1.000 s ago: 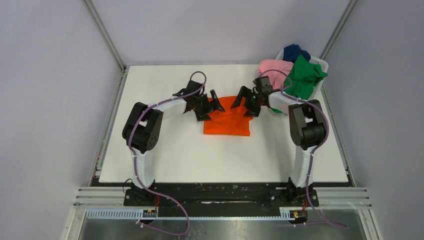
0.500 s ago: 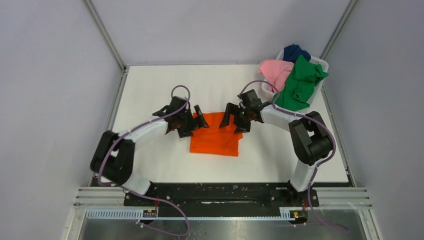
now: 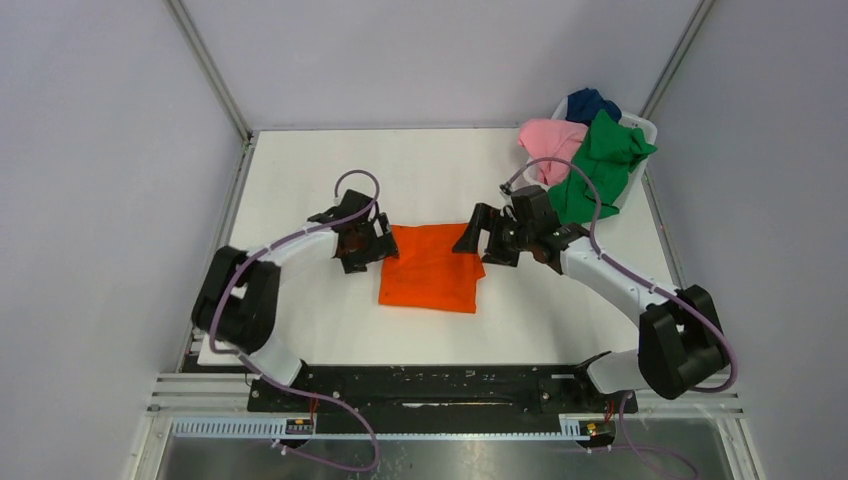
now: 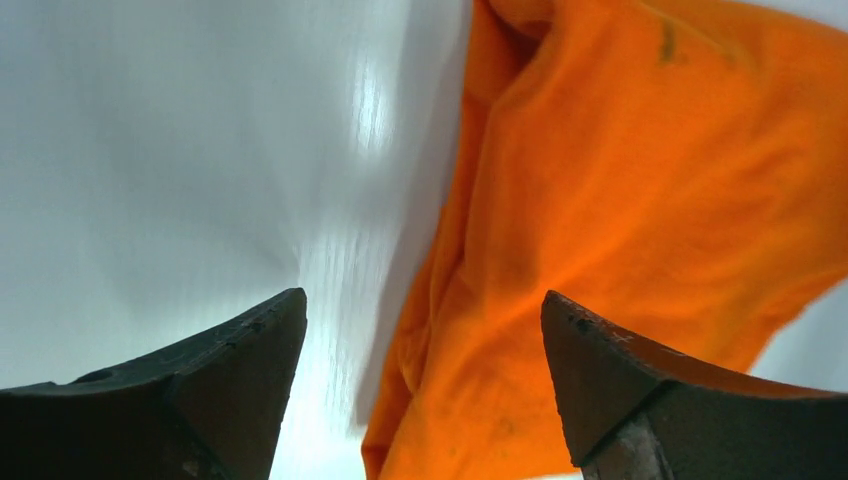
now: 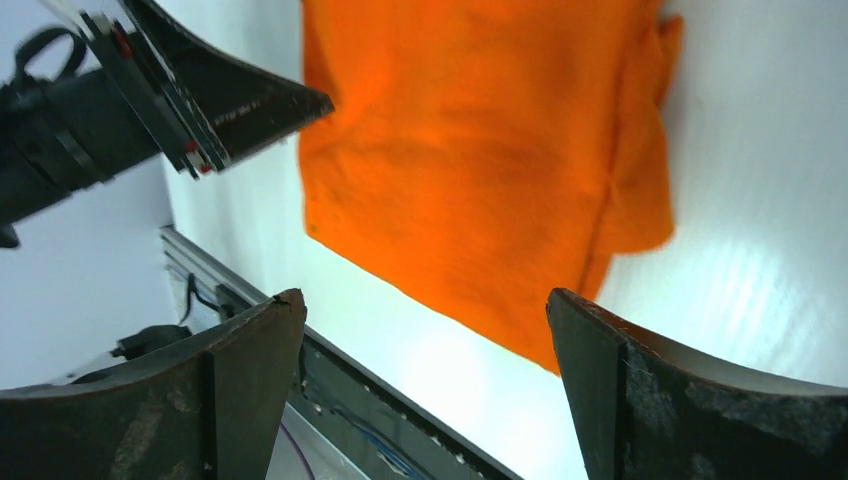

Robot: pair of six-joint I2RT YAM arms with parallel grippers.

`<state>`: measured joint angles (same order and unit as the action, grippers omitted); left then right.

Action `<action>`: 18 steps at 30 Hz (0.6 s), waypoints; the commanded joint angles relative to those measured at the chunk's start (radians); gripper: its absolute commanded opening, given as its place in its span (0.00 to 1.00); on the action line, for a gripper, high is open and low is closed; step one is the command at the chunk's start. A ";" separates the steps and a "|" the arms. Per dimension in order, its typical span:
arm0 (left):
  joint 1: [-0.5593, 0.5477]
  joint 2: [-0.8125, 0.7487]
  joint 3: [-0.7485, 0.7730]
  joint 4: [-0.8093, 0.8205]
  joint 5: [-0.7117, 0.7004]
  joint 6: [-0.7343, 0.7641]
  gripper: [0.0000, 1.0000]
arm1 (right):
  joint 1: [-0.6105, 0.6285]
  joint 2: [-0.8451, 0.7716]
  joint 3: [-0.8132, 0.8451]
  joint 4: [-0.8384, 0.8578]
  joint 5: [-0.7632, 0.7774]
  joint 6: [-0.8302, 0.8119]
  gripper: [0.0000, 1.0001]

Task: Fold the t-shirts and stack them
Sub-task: Smooth out wrinkles on the folded tshirt, then put the neatly folded tshirt into the corner of the board with the left arm

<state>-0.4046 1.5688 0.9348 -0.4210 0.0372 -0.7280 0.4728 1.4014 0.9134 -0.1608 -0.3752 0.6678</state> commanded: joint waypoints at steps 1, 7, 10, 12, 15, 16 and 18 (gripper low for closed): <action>0.001 0.113 0.086 0.028 0.052 0.027 0.80 | -0.003 -0.099 -0.051 -0.079 0.074 -0.014 0.99; -0.025 0.236 0.130 0.055 0.079 -0.009 0.43 | -0.011 -0.210 -0.073 -0.138 0.131 -0.045 0.99; -0.051 0.291 0.198 0.001 0.039 0.004 0.19 | -0.024 -0.245 -0.072 -0.152 0.138 -0.065 1.00; -0.061 0.315 0.263 -0.070 -0.039 0.018 0.02 | -0.038 -0.261 -0.071 -0.163 0.148 -0.082 1.00; -0.060 0.326 0.381 -0.178 -0.227 0.050 0.00 | -0.073 -0.281 -0.071 -0.180 0.176 -0.111 1.00; -0.059 0.329 0.415 -0.204 -0.296 0.072 0.00 | -0.085 -0.288 -0.073 -0.190 0.196 -0.119 0.99; -0.046 0.353 0.491 -0.254 -0.425 0.115 0.00 | -0.111 -0.305 -0.082 -0.201 0.243 -0.131 1.00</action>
<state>-0.4732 1.9015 1.2812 -0.5381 -0.0662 -0.6975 0.4065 1.1412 0.8368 -0.3237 -0.2337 0.5900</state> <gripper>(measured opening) 0.043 0.993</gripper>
